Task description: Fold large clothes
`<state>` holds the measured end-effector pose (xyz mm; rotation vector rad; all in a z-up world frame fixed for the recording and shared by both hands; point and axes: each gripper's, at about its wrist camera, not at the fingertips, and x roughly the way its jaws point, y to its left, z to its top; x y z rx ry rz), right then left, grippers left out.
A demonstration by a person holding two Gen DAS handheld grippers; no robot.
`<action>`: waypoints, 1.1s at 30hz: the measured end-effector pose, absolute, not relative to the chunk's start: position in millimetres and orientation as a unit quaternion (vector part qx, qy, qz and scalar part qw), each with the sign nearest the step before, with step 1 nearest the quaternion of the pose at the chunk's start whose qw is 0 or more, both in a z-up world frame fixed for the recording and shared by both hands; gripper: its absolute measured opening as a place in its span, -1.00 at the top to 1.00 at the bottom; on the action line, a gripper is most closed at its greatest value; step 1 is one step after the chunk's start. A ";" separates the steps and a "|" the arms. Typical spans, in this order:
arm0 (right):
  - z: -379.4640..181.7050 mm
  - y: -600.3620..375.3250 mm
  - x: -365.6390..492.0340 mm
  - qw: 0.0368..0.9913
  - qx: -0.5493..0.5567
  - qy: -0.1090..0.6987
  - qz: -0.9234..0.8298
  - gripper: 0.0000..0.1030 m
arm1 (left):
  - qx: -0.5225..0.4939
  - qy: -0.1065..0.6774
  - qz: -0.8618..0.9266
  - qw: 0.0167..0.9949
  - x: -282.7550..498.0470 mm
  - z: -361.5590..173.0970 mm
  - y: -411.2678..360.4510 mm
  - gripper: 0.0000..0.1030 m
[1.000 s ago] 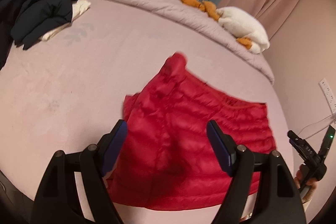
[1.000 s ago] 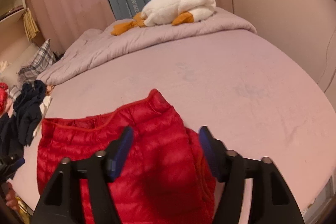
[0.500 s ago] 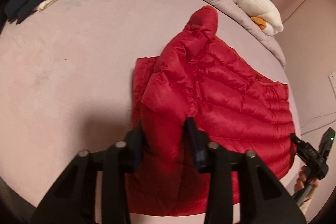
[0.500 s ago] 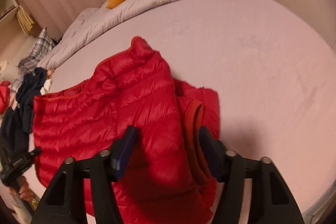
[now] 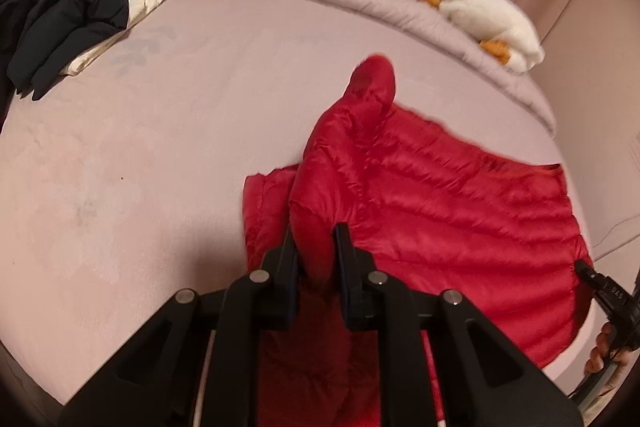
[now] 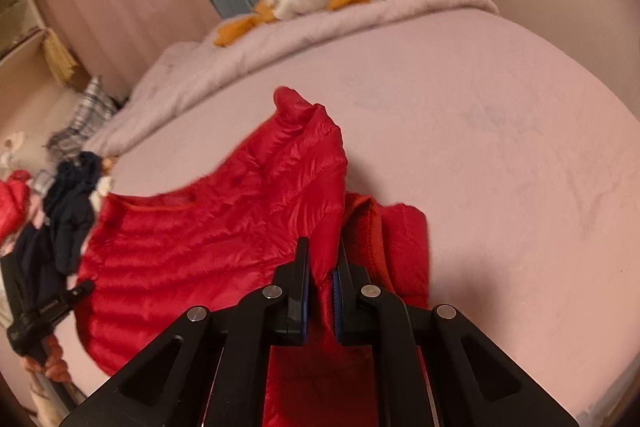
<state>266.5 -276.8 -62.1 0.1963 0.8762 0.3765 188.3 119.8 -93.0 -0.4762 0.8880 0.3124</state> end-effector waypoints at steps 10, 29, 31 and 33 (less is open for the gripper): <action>-85.8 -276.9 270.5 0.882 0.076 0.440 0.149 0.81 | -0.214 0.446 0.169 0.853 192.3 -115.4 122.8 0.43; -21.1 -294.5 237.1 0.907 0.088 0.385 0.145 -0.53 | -0.234 0.350 0.182 0.889 115.8 -33.6 122.4 -0.86; -10.7 -299.0 226.5 0.916 0.085 0.364 0.141 -0.83 | -0.236 0.332 0.178 0.896 106.3 -26.3 121.9 -0.97; -3.3 -302.1 215.7 0.924 0.079 0.346 0.140 -0.94 | -0.232 0.326 0.177 0.899 94.7 -23.5 118.7 -0.98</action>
